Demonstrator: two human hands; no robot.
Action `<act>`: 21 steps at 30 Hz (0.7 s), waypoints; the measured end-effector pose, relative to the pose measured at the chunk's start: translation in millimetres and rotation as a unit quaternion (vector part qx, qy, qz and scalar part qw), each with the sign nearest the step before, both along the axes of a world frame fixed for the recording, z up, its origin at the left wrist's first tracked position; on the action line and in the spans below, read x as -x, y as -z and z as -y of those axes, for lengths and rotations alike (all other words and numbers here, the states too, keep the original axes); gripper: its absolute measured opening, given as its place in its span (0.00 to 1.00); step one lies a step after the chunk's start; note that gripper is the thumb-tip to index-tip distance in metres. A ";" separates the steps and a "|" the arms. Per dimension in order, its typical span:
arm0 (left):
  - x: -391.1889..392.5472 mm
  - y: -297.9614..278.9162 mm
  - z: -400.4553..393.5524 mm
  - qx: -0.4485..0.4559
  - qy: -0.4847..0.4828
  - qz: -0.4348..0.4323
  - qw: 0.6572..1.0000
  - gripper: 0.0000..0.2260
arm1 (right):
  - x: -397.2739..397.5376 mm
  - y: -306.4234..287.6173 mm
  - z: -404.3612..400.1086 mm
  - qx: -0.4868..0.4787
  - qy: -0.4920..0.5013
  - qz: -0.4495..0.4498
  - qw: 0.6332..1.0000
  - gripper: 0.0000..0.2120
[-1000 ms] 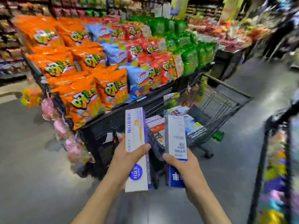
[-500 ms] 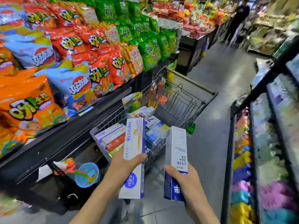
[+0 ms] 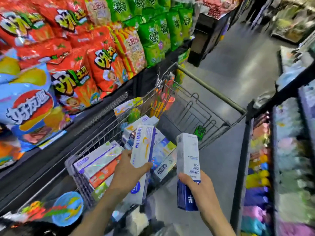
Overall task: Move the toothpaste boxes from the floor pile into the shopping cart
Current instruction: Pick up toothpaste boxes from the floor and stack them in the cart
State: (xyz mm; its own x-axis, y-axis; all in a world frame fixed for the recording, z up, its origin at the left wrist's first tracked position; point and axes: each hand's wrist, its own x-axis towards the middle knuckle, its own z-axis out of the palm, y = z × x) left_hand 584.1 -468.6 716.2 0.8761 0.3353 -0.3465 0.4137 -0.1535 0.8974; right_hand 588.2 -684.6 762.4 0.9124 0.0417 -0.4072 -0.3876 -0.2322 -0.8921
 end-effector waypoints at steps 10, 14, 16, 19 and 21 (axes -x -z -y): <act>-163.7 106.9 3.3 -0.226 0.139 -0.090 0.960 0.21 | -185.5 79.7 29.5 0.082 -0.095 -0.014 0.992 0.08; -215.8 150.6 0.4 -0.272 0.210 -0.143 0.928 0.35 | -247.6 116.4 32.1 0.107 -0.167 -0.043 0.979 0.10; -237.5 174.2 2.2 -0.295 0.231 -0.158 0.914 0.40 | -269.9 134.3 32.2 0.126 -0.204 -0.057 0.969 0.10; -261.8 200.9 8.1 -0.339 0.258 -0.195 0.883 0.42 | -293.6 161.3 32.6 0.119 -0.222 -0.070 0.965 0.11; -271.7 216.1 9.5 -0.399 0.272 -0.163 0.860 0.41 | -303.5 177.4 31.5 0.123 -0.224 -0.087 0.963 0.13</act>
State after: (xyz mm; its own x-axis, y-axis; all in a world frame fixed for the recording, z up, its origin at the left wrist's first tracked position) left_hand 855.8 -478.1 500.1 0.8785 0.1509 -0.4533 0.2951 -0.9176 0.2664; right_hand 891.7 -716.1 585.0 0.7430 0.2974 -0.5996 -0.3374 -0.6073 -0.7193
